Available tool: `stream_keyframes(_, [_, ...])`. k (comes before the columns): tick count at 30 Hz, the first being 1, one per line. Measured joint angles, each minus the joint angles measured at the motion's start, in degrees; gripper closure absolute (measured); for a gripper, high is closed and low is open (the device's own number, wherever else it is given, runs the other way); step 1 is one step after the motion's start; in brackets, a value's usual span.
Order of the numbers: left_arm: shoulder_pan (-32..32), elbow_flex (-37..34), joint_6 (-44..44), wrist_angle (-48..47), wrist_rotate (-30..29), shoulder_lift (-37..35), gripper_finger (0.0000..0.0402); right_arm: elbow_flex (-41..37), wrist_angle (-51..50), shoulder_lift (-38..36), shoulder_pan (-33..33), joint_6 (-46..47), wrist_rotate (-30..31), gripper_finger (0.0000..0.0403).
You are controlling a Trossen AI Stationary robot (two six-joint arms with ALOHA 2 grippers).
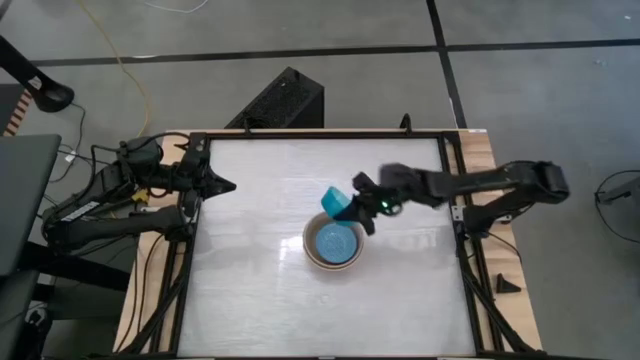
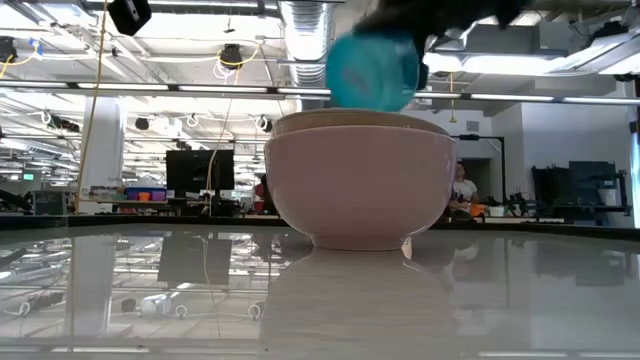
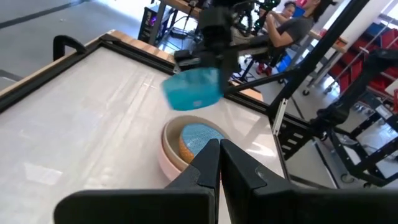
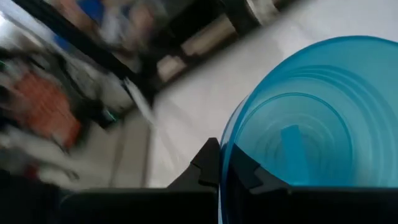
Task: Nest bowls inside each other
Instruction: Stack the transparent blue bowl on top of the blue patterned bowl
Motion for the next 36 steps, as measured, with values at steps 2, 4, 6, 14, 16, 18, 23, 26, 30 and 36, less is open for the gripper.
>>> stream_keyframes(2, [0.00,0.00,0.82,0.00,0.02,0.00,0.0401,-4.22,9.11,-2.60,3.11,4.29,4.03,0.0377])
stream_keyframes(4, [0.00,0.00,1.34,0.00,0.01,0.00,0.0401,-6.50,15.48,-3.53,5.90,7.37,6.91,0.0377])
stream_keyframes(6, [0.00,0.00,1.49,-0.13,0.04,0.00,0.0401,-6.52,16.13,-3.31,8.77,8.78,8.80,0.0377])
stream_keyframes(14, [0.00,0.00,0.90,-0.31,2.21,0.00,0.0401,2.68,-0.86,3.02,17.37,8.14,15.78,0.0377])
stream_keyframes(16, [0.02,0.00,0.79,-0.31,2.88,0.00,0.0401,6.03,-6.60,5.55,18.48,7.21,17.05,0.0377])
stream_keyframes(18, [0.00,0.00,0.60,-0.31,3.28,0.00,0.0401,9.52,-11.39,8.10,18.87,6.06,17.36,0.0377])
stream_keyframes(23, [0.00,0.00,0.43,-0.33,4.39,0.00,0.0401,18.33,-23.59,15.17,18.72,3.93,17.28,0.0377])
stream_keyframes(26, [0.00,0.00,0.20,-0.45,5.35,0.00,0.0401,23.47,-29.57,19.62,18.60,2.17,17.28,0.0377])
stream_keyframes(30, [0.00,0.02,0.20,-1.10,5.80,-0.02,0.0402,30.25,-38.23,25.58,17.62,1.30,17.19,0.0377])
stream_keyframes(36, [-0.61,0.02,0.32,-2.52,5.93,-0.02,0.0401,37.60,-47.09,32.39,15.92,0.72,17.17,0.0364])
